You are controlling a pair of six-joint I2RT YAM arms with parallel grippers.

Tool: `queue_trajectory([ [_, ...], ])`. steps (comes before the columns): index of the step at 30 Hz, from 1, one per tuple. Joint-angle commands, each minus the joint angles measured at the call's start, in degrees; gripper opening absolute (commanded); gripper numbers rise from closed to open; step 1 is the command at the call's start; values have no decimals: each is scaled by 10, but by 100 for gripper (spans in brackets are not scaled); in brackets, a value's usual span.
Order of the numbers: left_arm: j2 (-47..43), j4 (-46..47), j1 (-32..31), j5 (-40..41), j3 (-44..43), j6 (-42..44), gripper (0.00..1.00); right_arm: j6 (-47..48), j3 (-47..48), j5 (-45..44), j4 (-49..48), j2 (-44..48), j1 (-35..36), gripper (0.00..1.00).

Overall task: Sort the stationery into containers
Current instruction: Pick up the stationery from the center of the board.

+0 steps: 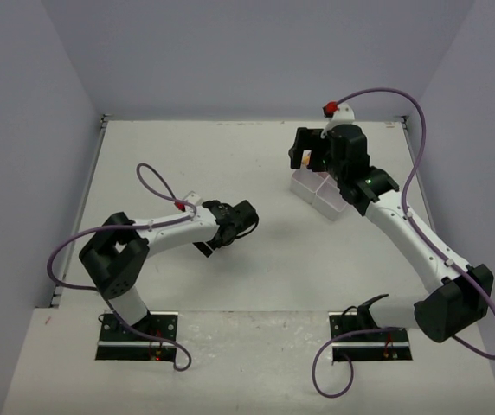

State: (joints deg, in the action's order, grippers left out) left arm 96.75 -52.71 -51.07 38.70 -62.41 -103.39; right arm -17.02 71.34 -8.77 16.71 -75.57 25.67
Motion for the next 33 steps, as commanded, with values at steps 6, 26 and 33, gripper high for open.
queue_trajectory([
  [6,24,16,41,8,6,-25,53,0,-8,33,-18,18,0,99],
  [26,17,36,40,-50,33,41,6,-9,-7,56,-19,14,0,99],
  [33,-167,244,-23,81,116,366,0,-42,6,278,-13,36,2,97],
])
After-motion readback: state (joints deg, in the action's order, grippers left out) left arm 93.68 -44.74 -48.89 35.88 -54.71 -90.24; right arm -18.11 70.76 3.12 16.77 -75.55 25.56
